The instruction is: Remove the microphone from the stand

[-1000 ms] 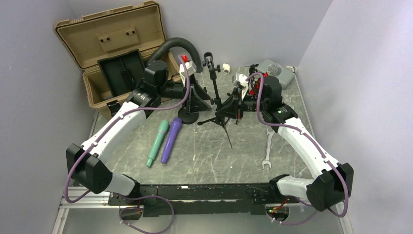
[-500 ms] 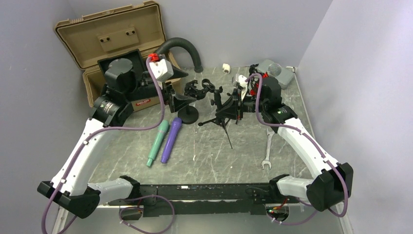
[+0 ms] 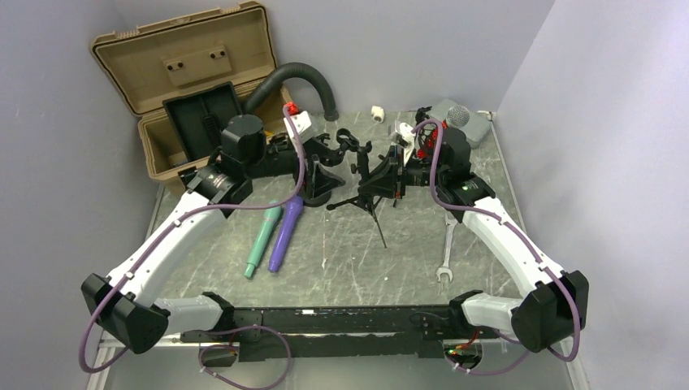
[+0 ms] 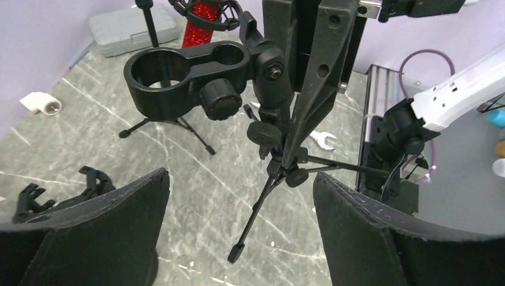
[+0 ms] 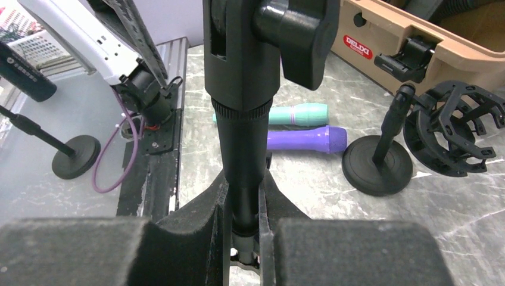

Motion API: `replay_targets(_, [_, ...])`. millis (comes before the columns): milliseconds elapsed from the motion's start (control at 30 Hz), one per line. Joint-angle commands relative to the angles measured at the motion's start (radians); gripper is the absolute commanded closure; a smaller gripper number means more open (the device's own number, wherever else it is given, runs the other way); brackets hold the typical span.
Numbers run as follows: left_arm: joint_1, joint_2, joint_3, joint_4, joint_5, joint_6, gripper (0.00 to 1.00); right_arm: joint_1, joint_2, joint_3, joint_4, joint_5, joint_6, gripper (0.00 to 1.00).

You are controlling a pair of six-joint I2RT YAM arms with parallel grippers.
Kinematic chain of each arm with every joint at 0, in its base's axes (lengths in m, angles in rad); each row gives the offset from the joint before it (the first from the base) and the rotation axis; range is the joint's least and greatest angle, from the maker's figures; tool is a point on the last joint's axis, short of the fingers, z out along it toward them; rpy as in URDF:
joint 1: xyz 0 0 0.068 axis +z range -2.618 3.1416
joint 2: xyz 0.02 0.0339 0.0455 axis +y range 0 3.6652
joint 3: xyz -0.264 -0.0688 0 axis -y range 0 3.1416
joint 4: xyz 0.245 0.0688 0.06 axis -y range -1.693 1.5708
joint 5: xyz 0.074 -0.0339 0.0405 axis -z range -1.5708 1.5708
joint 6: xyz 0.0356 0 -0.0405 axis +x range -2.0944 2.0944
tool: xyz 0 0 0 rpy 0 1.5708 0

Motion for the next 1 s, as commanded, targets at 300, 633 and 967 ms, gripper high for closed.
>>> replay_targets(300, [-0.042,0.105,-0.048,0.410,0.148,-0.236,0.07,-0.013,-0.014,-0.028,0.238,-0.100,0.140,1.00])
replay_targets(633, [-0.058,0.187,-0.013,0.493,0.169,-0.335,0.18,-0.014,-0.011,-0.038,0.263,-0.101,0.159,1.00])
replay_targets(967, [-0.062,0.251,0.008,0.597,0.233,-0.446,0.54,-0.017,-0.003,-0.045,0.262,-0.087,0.155,1.00])
